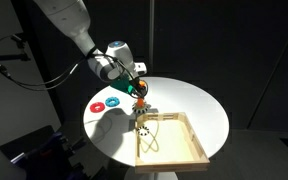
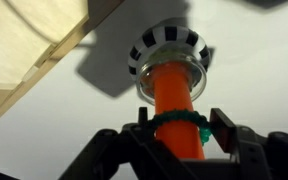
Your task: Put the green ring in the box.
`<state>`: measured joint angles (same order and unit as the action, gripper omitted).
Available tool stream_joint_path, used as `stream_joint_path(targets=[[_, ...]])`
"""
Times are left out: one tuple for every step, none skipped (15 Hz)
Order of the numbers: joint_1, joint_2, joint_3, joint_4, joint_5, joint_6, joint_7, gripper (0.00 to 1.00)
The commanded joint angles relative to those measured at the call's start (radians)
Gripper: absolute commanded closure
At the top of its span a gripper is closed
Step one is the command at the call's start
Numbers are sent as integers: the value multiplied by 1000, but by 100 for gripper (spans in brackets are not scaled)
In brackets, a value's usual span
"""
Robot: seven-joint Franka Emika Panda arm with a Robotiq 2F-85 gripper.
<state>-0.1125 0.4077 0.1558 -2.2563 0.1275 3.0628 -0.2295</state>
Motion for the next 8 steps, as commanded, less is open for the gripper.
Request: stream_joint_path(targets=[[-25,-106,26,-41,-3,-42,38,62],[-22,-126,26,-45,1,-47,40,62],[-14,-146,21,-50,23,-50,24,62],[-15,-169,25,-56,31,-55,24,62],[-14,-190,27,-62,38,-60,24,62],[-12,-211,26,-67,45,-63,28,62],[-6,-229,18,-70,47,-65,35,62],[-5,-245,13,-72,52,-69,40,62]])
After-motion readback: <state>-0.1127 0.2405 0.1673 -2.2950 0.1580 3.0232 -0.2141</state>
